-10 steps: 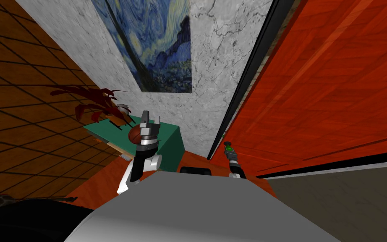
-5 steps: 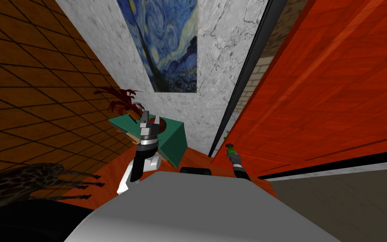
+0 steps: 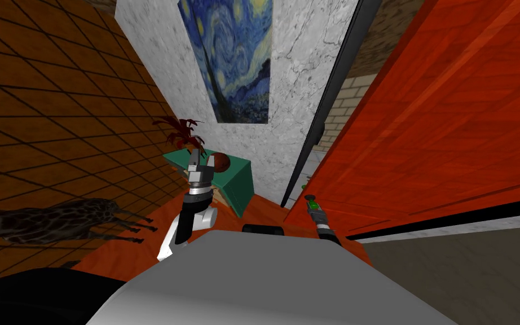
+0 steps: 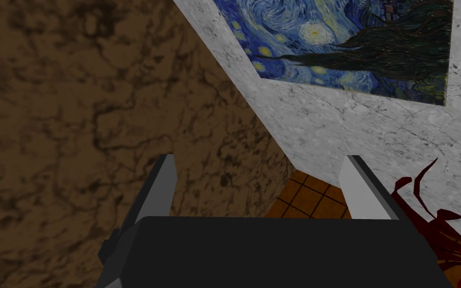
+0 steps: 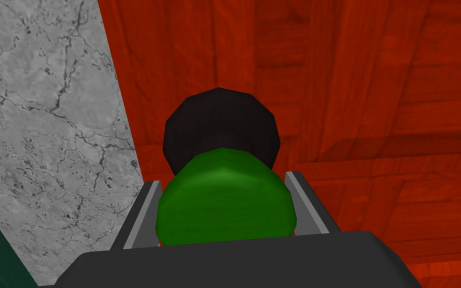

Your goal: Pull the door open

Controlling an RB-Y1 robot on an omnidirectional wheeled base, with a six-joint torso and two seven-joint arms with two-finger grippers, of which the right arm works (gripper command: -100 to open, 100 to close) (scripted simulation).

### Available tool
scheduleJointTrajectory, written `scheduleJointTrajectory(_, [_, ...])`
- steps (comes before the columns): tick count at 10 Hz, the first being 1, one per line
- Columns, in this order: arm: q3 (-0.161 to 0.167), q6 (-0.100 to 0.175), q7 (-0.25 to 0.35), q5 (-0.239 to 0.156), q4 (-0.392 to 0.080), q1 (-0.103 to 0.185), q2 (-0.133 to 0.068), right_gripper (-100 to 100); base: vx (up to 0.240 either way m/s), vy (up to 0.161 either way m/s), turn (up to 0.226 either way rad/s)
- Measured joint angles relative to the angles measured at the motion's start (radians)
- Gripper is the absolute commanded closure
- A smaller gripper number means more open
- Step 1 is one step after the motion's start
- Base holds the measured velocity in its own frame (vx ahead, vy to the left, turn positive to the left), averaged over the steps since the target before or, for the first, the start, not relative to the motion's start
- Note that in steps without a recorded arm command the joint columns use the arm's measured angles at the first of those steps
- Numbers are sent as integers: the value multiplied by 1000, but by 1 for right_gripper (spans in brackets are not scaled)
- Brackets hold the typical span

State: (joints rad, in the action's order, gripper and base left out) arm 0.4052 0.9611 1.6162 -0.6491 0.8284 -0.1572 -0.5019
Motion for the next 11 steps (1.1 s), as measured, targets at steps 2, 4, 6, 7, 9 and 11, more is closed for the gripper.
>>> scheduleJointTrajectory(2, [25,26,22,7,2,-12,-19,100,-232,-66,135])
scheduleJointTrajectory(4, [54,60,52,16,-15,-18,-40,100,-209,-46,115])
scheduleJointTrajectory(6, [83,94,81,24,-29,-27,-60,100,-230,-48,118])
scheduleJointTrajectory(7, [94,108,92,27,-27,-35,-73,100,-103,-17,16])
scheduleJointTrajectory(9, [103,116,99,29,-32,-44,-78,100,-187,-70,187])
scheduleJointTrajectory(11, [116,144,113,32,-44,-47,-87,100,-215,-58,153])
